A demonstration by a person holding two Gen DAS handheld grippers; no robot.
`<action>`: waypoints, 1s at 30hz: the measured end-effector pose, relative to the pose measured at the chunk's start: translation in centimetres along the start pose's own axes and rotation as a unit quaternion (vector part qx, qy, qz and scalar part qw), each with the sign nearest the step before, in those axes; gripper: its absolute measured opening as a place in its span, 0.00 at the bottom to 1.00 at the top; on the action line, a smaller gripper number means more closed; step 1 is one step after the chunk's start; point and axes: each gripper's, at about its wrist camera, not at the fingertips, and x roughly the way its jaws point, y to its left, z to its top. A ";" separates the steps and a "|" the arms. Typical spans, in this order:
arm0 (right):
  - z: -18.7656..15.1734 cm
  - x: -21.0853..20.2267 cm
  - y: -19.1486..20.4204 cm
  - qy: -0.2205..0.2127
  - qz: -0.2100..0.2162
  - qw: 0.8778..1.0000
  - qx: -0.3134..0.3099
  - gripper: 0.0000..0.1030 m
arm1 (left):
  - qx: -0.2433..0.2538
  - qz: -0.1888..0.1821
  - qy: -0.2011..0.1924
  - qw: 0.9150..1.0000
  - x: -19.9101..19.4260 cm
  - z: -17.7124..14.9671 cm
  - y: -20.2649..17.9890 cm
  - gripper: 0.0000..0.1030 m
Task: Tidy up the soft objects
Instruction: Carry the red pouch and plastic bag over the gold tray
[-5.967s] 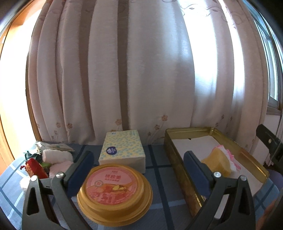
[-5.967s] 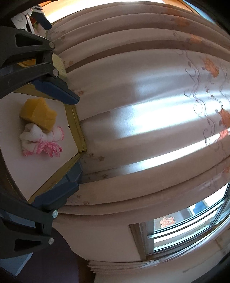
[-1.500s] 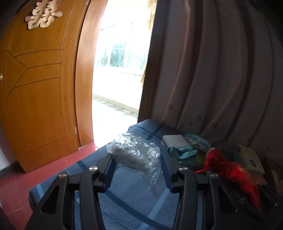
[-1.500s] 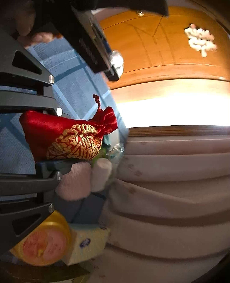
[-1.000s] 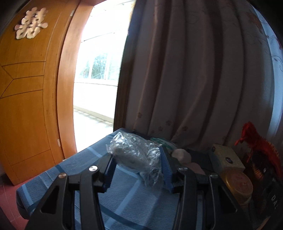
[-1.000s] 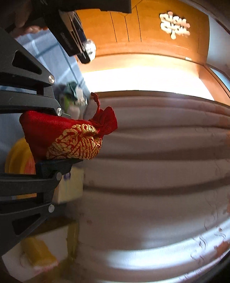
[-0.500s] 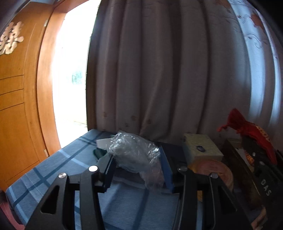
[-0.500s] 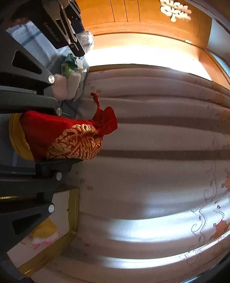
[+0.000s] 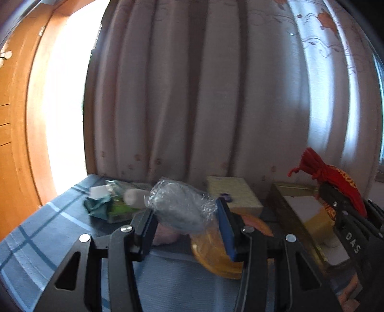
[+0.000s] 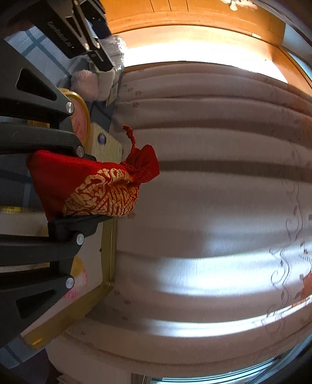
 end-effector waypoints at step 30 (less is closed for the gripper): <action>1.7 2.1 -15.1 0.079 -0.083 0.990 0.076 0.27 | 0.051 -0.124 0.032 0.990 4.5 4.0 -15.5 0.45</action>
